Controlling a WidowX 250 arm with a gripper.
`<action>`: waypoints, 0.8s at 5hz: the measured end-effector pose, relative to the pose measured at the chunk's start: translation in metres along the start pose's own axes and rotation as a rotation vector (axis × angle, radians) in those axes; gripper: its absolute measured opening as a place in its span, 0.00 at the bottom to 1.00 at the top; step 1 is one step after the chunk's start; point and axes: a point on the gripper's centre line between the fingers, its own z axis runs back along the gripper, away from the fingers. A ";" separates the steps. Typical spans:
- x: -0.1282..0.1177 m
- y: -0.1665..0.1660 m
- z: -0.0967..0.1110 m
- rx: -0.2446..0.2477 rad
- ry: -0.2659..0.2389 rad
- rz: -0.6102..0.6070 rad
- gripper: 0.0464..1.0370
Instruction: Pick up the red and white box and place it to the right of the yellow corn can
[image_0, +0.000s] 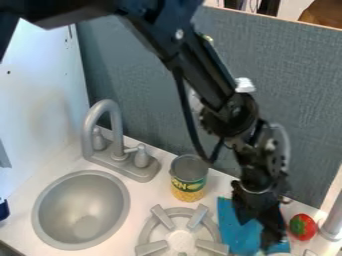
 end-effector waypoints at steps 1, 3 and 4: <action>0.015 -0.021 0.007 -0.034 0.008 0.002 0.96; 0.051 -0.063 0.007 0.058 0.054 -0.002 0.96; 0.059 -0.068 0.014 0.058 0.045 0.011 0.96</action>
